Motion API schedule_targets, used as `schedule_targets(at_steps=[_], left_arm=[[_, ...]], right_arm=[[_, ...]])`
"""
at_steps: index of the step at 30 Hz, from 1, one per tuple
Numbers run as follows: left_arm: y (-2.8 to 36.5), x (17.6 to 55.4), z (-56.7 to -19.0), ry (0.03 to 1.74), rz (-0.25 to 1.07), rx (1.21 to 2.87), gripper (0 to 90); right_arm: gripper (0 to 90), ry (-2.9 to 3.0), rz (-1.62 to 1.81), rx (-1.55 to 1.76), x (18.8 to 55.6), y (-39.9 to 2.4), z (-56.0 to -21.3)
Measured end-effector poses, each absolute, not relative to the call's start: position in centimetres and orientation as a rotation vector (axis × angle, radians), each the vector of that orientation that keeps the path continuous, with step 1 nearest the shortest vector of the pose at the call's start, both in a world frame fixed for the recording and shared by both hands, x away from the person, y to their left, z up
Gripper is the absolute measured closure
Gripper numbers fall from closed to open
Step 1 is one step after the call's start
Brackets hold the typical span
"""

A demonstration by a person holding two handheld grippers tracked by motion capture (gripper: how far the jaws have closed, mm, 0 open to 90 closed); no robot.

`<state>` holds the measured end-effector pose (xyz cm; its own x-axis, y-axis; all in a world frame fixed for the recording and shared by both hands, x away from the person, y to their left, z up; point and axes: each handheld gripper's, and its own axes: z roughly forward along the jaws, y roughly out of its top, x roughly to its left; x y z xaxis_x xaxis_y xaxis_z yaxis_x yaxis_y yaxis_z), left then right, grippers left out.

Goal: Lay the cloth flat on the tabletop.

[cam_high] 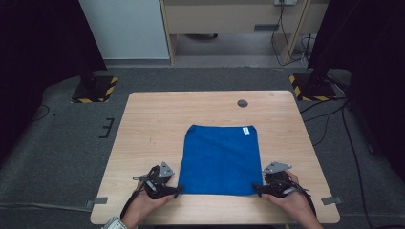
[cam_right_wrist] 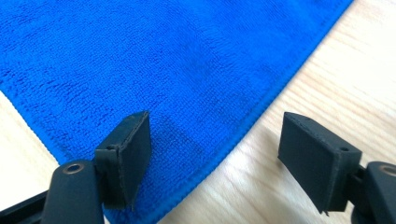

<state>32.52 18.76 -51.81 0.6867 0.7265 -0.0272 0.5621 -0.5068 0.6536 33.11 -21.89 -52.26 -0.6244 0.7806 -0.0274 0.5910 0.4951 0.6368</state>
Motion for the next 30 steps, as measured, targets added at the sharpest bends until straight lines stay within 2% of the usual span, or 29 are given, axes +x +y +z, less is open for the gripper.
schedule_targets(at_steps=[9,16,22,30], left_arm=[[19.4,33.0,-51.0,0.987,0.366,2.169,24.1],[20.1,33.8,-50.5,0.988,0.391,2.103,15.6],[20.5,35.5,-50.8,0.991,0.383,2.102,9.8],[20.8,37.7,-51.8,1.011,0.396,2.122,6.1]], right_arm=[[23.2,2.446,0.868,1.176,32.8,-23.0,-52.3],[20.6,2.453,0.873,1.156,32.8,-23.4,-52.4],[10.3,2.453,0.925,1.179,33.5,-23.1,-52.2],[7.5,2.423,1.005,1.178,35.1,-22.0,-51.6]])
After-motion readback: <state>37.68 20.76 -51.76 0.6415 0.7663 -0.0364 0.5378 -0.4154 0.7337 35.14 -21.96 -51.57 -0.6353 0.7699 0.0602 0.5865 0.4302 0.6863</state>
